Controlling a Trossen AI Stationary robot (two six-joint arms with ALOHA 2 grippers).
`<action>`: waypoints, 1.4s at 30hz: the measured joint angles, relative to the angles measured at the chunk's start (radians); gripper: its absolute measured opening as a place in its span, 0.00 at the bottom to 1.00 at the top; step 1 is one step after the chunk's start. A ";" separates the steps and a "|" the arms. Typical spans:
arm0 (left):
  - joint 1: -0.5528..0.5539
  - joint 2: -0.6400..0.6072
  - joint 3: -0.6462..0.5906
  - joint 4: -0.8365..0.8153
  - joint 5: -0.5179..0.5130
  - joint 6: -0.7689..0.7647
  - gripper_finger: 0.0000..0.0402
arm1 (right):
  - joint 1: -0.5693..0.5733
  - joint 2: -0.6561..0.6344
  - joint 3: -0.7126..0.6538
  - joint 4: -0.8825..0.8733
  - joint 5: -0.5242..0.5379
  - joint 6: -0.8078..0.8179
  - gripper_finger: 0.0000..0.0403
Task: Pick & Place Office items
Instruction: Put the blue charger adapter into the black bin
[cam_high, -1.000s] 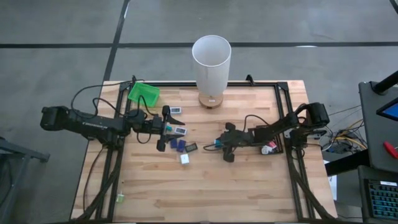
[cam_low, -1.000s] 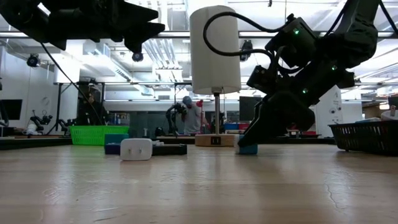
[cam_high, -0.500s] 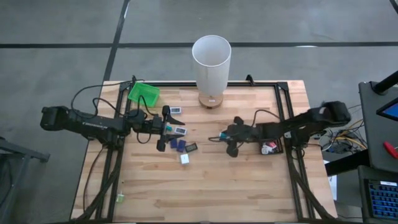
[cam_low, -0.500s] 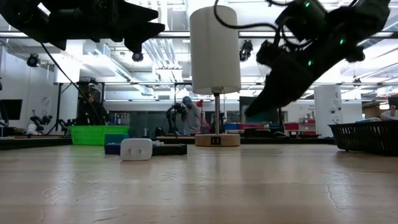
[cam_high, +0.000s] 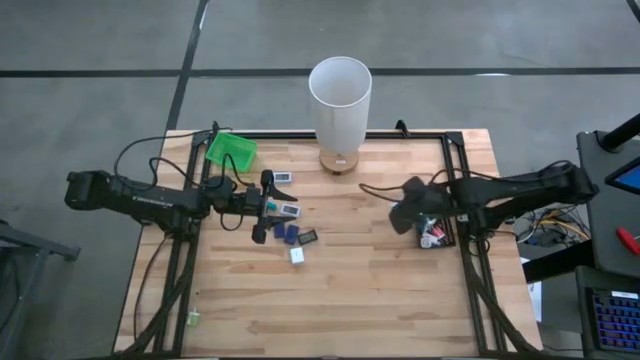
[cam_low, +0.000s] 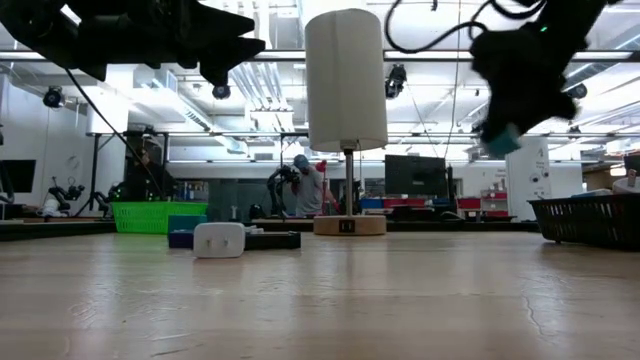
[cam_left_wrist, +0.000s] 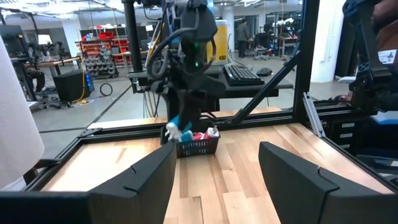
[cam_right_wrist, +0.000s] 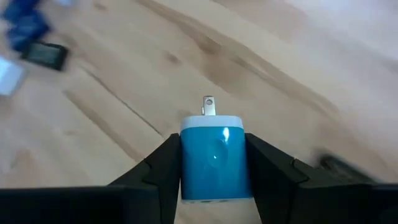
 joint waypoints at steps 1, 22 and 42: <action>0.000 0.000 0.000 0.000 0.000 0.000 0.59 | 0.004 -0.007 0.017 -0.061 -0.001 0.050 0.36; 0.000 0.000 0.000 0.000 0.000 0.000 0.59 | 0.081 0.046 -0.051 -0.379 -0.096 0.605 0.36; 0.000 0.000 0.000 -0.014 0.000 0.000 0.59 | 0.082 0.057 -0.075 -0.414 -0.116 0.732 0.43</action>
